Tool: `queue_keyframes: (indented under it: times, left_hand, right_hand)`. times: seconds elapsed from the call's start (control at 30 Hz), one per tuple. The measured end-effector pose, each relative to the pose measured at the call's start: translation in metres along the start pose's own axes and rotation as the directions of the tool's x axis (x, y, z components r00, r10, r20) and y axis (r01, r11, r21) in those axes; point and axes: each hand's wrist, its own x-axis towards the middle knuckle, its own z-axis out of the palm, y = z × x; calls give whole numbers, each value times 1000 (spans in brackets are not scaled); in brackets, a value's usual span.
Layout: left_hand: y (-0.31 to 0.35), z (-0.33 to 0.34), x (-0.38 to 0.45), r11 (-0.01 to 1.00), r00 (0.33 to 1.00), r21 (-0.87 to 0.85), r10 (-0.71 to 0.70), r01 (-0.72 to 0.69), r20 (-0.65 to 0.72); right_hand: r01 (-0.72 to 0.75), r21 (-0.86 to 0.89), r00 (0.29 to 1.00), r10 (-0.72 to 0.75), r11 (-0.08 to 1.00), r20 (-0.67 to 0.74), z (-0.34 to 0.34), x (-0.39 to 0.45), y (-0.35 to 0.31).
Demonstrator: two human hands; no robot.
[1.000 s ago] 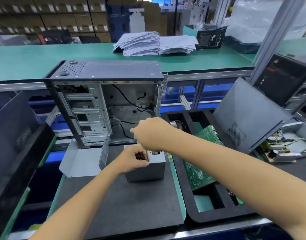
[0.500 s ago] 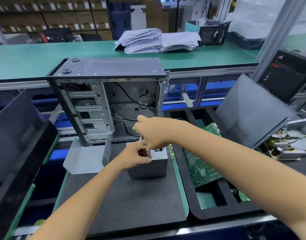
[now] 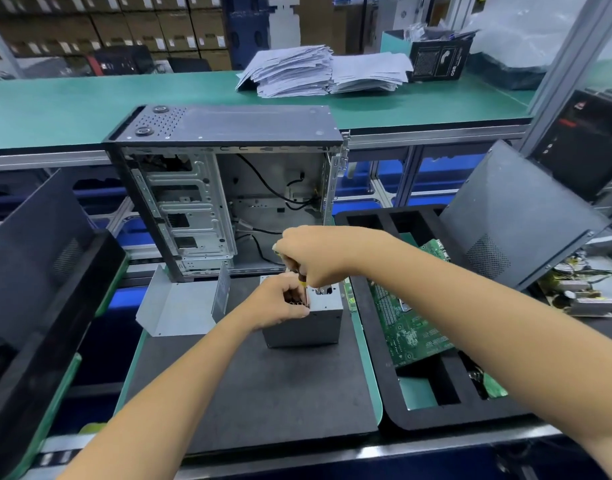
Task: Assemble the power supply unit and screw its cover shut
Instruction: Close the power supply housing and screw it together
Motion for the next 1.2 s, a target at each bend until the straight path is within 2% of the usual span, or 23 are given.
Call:
queue_keyframes:
  times: [0.1, 0.23, 0.4, 0.5, 0.6, 0.7, 0.83, 0.97, 1.2]
  left_hand:
    - [1, 0, -1, 1000, 1000, 13, 8, -8, 7]
    - [-1, 1, 0, 1000, 1000, -3, 8, -8, 6]
    - [4, -1, 0, 1000, 1000, 10, 21, -21, 12]
    - [5, -1, 0, 999, 1000, 20, 25, -25, 14]
    - [2, -1, 0, 1000, 999, 14, 23, -23, 27]
    - [0, -2, 1, 1000, 999, 4, 31, -31, 27]
    - [-3, -3, 2, 999, 999, 5, 44, -44, 4]
    - [-3, -1, 2, 999, 999, 5, 38, -38, 5]
    - [-4, -4, 3, 999, 999, 44, -3, 1, 50]
  right_hand:
    - [-63, -42, 993, 58, 997, -108, 4, 3, -3]
    - [-153, -122, 978, 133, 981, -162, 10, 5, 0]
    - [-16, -20, 1000, 15, 1000, -19, 3, -3, 3]
    - [-55, -40, 993, 50, 998, -111, 4, -3, -1]
    - [-111, -145, 985, 89, 983, -150, 9, 3, -6]
    - [-88, -161, 992, 72, 983, -103, 8, 4, -4]
    - [-8, -48, 1000, 8, 999, 5, 2, -1, 1]
    - [-64, -40, 991, 59, 997, -124, 4, -2, 0]
    - [-54, -116, 994, 42, 992, -104, 7, 8, -4]
